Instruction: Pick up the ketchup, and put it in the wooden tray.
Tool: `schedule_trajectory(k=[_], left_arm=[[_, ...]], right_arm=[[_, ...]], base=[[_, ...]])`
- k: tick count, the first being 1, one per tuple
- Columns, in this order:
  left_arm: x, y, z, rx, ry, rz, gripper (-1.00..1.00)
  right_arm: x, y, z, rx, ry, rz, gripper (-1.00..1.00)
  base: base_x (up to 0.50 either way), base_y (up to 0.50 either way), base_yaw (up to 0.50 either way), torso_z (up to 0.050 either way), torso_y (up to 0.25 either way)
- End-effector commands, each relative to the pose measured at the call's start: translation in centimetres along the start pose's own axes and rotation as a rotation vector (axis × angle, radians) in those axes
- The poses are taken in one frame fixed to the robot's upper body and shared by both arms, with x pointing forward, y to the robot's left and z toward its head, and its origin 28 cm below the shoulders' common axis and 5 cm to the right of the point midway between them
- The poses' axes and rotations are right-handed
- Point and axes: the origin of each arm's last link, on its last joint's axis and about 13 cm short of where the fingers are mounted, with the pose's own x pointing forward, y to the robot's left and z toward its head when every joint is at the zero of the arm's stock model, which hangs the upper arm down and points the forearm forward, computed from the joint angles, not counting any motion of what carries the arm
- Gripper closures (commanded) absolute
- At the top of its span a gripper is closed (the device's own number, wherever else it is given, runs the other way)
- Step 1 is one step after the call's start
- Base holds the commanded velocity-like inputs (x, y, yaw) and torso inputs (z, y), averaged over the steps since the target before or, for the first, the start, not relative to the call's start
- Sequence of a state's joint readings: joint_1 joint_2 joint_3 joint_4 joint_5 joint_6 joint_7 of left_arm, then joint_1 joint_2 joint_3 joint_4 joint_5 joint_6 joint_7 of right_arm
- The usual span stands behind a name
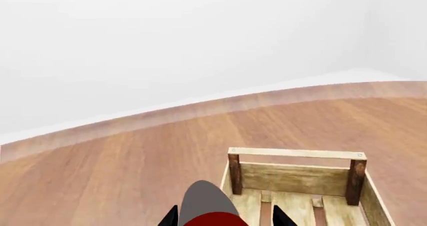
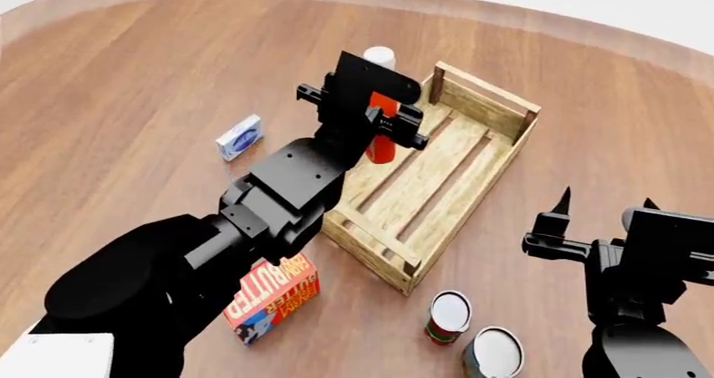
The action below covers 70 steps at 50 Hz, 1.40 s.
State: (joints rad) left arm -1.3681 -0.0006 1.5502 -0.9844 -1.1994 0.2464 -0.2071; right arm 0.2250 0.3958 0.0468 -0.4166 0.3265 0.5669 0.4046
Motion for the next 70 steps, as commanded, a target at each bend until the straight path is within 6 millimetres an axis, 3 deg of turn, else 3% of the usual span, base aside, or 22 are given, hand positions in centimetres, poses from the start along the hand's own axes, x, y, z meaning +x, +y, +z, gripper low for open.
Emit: schedule_trajectory(k=[1,31,70], left_arm=[[0.2,-0.2,0.7,-0.017,-0.014,-0.001,1.00],[0.1,-0.4,0.5,0.024,-0.030,-0.012,1.00],[-0.5,-1.3,-0.9,-0.016,-0.058,-0.012,1.00]], right_arm=[[0.0,0.0,0.0,0.001,-0.002,-0.006,-1.00],[0.0,0.0,0.0,0.006,-0.007,-0.019,-1.00],[0.0,0.0,0.0,-0.001,0.011,-0.056,-1.00]], base=[[0.00,0.00,0.00,0.000,-0.133],[0.00,0.00,0.00,0.000,-0.132],[0.00,0.00,0.00,0.000,0.000]])
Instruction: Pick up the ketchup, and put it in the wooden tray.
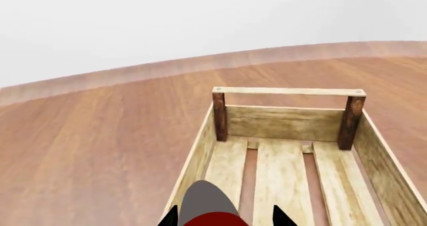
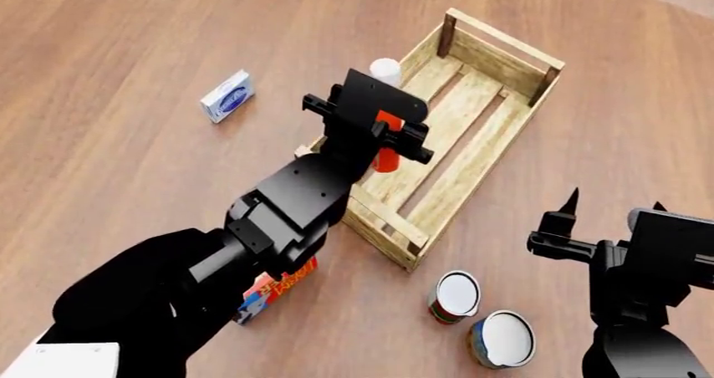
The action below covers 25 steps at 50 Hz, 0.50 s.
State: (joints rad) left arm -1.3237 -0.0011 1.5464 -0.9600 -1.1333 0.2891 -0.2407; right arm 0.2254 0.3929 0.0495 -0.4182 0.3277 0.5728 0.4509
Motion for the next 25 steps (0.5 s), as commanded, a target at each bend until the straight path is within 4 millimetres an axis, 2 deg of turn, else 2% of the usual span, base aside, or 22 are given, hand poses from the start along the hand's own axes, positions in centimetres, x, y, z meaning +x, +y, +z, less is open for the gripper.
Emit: schedule_trajectory(k=[1,25], left_arm=[[0.04,-0.30,0.24,-0.040,-0.034,0.000,1.00],[-0.30,-0.63,-0.52,-0.012,-0.026,-0.020,1.00]], right_arm=[[-0.01,0.00,0.00,-0.004,0.007,-0.009,-1.00],[-0.02,0.00,0.00,-0.003,0.012,-0.017,-1.00]], base=[[0.00,0.00,0.00,0.000,0.000],[0.00,0.00,0.00,0.000,0.000]])
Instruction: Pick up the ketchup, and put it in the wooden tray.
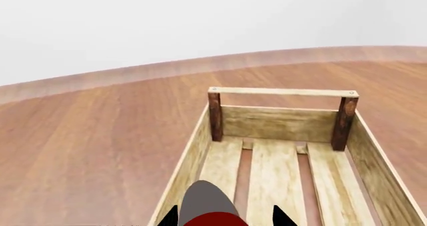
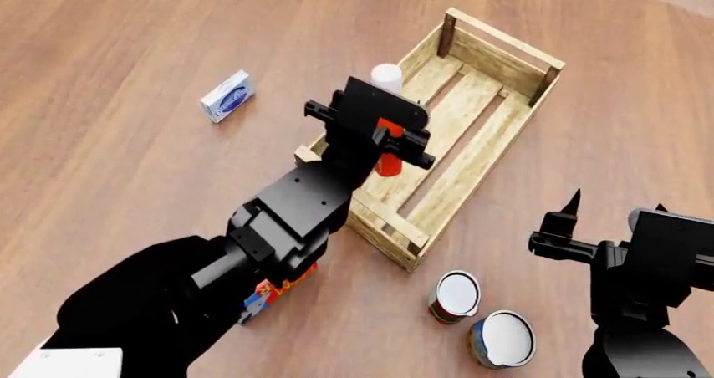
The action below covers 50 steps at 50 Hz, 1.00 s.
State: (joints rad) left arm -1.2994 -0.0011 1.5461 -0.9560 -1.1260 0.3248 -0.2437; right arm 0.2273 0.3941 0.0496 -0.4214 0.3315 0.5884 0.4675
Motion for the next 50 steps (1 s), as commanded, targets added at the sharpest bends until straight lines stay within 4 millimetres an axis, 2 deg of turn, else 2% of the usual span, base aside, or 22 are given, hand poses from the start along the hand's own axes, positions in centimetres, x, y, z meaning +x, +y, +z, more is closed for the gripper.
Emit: schedule_trajectory(k=[1,37,50], left_arm=[[0.00,-0.20,0.07,0.004,-0.010,-0.015,-1.00],[-0.10,-0.23,-0.20,0.021,0.025,-0.034,-1.00],[-0.24,-0.28,-0.53,0.050,0.047,-0.039,-1.00]], right_arm=[[0.00,0.00,0.00,0.000,0.001,-0.003,-1.00],[0.01,0.01,-0.01,0.004,-0.003,-0.004,-1.00],[0.03,0.01,-0.02,0.007,-0.017,0.006,-1.00]], base=[[0.00,0.00,0.00,0.000,0.000],[0.00,0.00,0.00,0.000,0.000],[0.00,0.00,0.00,-0.029,0.098]])
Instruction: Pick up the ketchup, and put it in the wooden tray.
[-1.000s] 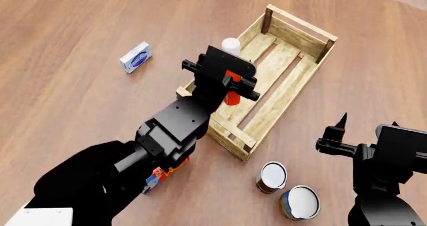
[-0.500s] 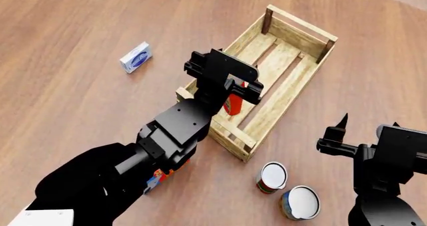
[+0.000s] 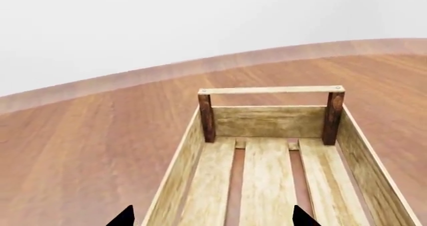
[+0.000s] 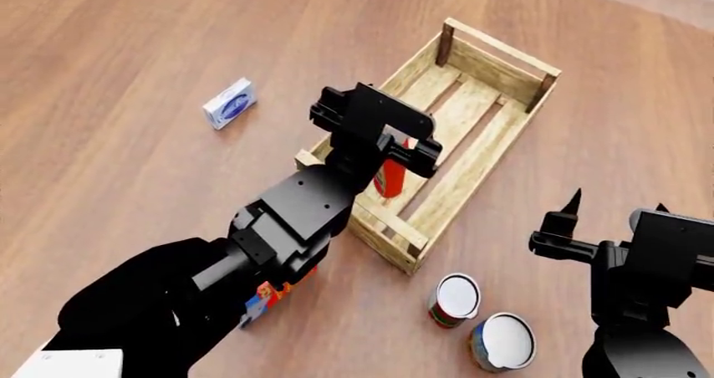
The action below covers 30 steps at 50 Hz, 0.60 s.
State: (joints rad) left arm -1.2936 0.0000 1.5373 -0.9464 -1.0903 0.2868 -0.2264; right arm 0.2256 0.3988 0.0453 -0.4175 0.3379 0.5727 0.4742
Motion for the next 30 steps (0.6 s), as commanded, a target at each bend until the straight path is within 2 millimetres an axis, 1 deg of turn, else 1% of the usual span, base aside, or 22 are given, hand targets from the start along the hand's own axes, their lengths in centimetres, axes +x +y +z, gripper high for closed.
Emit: schedule_trajectory(k=[1,16,30], left_arm=[[-0.12,-0.06,-0.32,0.023,0.023,-0.005,-1.00],[-0.26,0.16,-0.79,0.044,0.049,-0.005,-1.00],[-0.12,0.22,-0.44,0.032,0.054,-0.008,-1.00]], right_arm=[[0.02,0.00,-0.01,0.002,-0.011,0.008,-1.00],[0.04,0.00,-0.01,0.001,-0.023,0.017,-1.00],[0.05,0.00,-0.02,0.001,-0.026,0.019,-1.00]], base=[[0.00,0.00,0.00,-0.036,0.123],[0.00,0.00,0.00,-0.037,0.125],[0.00,0.00,0.00,-0.038,0.124]])
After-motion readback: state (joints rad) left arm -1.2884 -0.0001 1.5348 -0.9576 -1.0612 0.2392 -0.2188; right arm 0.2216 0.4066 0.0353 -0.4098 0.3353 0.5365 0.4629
